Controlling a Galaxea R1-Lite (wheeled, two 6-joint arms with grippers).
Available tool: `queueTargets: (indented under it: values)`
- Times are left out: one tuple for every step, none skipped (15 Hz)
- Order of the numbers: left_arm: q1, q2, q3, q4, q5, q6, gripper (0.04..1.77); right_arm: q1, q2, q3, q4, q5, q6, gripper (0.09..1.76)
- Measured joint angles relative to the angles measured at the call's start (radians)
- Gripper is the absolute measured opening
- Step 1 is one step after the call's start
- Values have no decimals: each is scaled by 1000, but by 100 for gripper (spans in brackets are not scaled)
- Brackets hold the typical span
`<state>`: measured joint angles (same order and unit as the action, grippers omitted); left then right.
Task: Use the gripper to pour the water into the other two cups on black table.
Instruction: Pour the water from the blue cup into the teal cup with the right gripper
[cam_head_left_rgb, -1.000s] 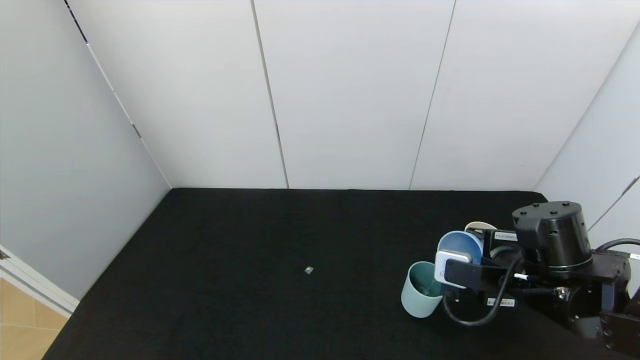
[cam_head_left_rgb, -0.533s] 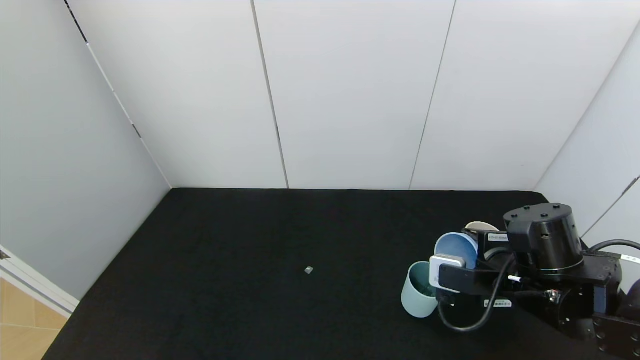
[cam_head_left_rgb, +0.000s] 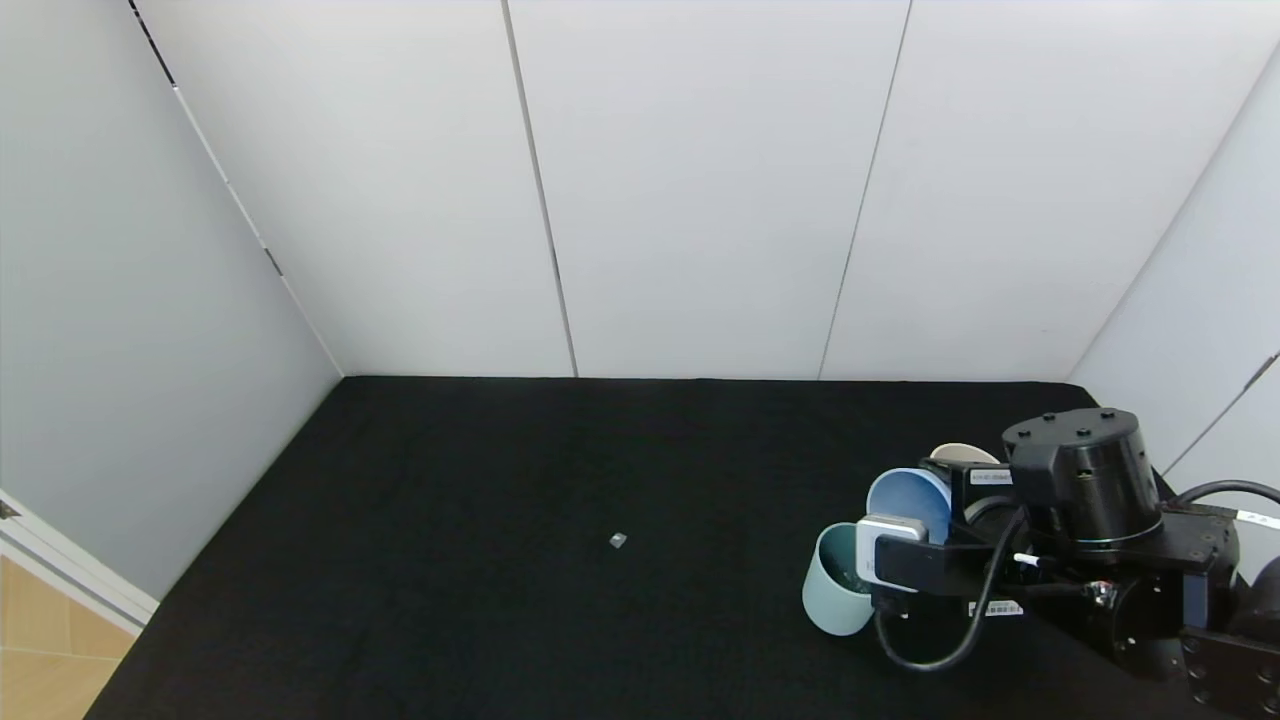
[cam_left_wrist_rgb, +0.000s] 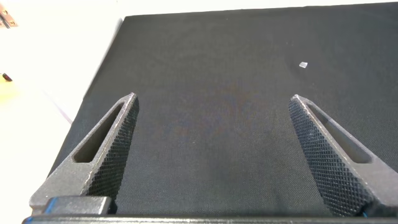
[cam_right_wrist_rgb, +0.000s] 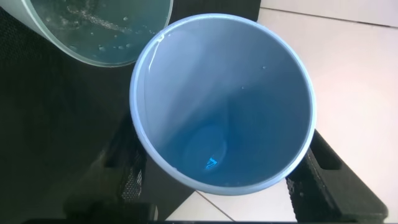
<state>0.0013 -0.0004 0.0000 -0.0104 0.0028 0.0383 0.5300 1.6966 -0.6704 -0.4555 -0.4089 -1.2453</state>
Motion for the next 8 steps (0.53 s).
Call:
queueTargets:
  values:
    - [0,0,0,0,0,0,172,-1,-1,0,0,0,-4,128]
    - [0,0,0,0,0,0,172,-3,-2,0,0,0,-6,128]
    - [0,0,0,0,0,0,172,-4,-3,0,0,0,-9,128]
    - [0,0,0,0,0,0,172,-4,-4,0,-1,-3,-22,128]
    - [0,0,0,0,0,0,172,-4,-5,0,-4,-17,-42,128]
    - [0,0,0,0,0,0,172,-3,-6,0,-5,-27,-48,128]
    - [0,0,0,0,0,0,172,0,-6,0,-7,-31,-50,128]
    - [0,0,0,0,0,0,172,1,-6,0,-7,-32,-53,128]
